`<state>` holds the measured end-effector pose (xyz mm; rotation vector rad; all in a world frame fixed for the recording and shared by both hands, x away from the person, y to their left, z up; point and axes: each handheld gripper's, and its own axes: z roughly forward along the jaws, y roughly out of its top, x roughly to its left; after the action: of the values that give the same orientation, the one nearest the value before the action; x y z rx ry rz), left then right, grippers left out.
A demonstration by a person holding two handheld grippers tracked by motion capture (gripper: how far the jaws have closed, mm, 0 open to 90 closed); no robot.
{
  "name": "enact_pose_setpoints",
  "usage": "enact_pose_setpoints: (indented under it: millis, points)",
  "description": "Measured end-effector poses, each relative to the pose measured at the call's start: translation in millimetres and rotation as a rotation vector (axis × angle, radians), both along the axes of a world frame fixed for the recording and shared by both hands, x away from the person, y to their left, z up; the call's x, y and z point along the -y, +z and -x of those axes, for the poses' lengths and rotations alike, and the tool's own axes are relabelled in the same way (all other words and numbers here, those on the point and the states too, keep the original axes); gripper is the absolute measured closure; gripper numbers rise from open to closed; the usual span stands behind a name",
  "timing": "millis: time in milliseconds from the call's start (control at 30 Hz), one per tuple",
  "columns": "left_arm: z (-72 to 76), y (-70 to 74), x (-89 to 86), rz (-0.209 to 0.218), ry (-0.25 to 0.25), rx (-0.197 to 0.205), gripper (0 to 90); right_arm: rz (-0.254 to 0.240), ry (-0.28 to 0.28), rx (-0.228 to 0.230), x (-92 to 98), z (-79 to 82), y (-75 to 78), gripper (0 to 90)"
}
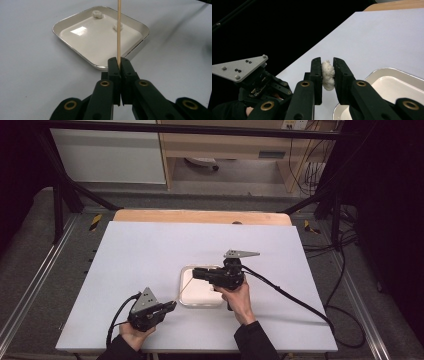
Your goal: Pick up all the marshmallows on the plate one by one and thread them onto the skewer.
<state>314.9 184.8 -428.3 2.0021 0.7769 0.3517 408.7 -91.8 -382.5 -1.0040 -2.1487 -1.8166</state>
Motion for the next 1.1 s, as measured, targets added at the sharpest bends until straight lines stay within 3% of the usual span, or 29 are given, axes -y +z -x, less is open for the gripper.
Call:
enact_pose_setpoints:
  millis: [1100]
  points:
    - [1.0,-0.2,1.8,-0.045,0.012,0.001,88.5,-0.036,0.023,-0.014,-9.8,5.7,-12.9,81.2]
